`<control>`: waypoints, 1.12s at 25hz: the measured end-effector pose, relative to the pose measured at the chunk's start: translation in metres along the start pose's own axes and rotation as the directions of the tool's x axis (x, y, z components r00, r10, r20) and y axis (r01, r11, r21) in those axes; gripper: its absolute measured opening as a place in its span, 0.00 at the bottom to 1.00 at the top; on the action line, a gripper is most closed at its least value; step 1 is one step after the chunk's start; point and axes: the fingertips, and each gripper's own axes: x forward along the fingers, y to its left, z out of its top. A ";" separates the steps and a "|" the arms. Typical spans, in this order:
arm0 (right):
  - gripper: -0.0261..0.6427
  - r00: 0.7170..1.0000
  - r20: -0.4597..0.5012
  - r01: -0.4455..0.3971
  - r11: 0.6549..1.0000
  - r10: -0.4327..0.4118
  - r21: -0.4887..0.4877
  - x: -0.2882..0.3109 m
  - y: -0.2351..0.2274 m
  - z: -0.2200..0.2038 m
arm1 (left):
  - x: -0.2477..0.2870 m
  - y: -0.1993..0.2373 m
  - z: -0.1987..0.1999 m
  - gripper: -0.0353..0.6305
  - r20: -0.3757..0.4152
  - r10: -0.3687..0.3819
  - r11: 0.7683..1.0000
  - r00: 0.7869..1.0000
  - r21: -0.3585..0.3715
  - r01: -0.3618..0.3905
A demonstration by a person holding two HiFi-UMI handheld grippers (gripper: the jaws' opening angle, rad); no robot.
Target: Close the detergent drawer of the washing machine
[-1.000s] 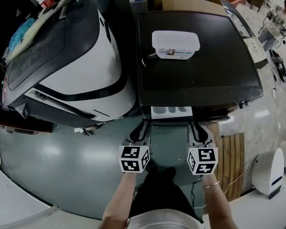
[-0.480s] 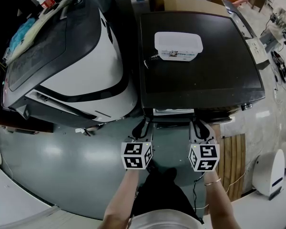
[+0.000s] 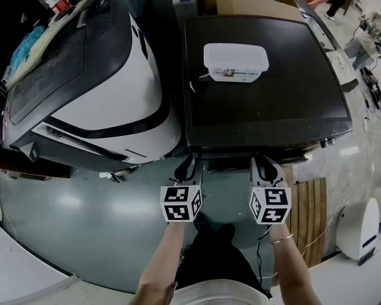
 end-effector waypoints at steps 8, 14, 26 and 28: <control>0.15 1.000 0.001 0.014 1.000 -0.014 -0.016 0.006 0.000 0.004 | 0.005 0.002 0.004 0.17 0.002 0.000 1.000 1.000 0.007 0.000; 0.15 1.000 -0.003 0.014 1.000 -0.014 -0.020 0.007 0.000 0.004 | 0.006 0.002 0.005 0.17 0.000 -0.011 1.000 1.000 0.009 0.011; 0.15 1.000 0.002 0.005 1.000 -0.005 0.010 -0.003 -0.002 0.010 | -0.001 0.002 0.005 0.17 -0.013 0.012 1.000 1.000 -0.004 -0.012; 0.15 1.000 0.018 0.004 1.000 -0.004 0.016 -0.008 -0.001 0.014 | -0.006 0.002 0.008 0.17 -0.005 0.022 1.000 1.000 -0.001 -0.022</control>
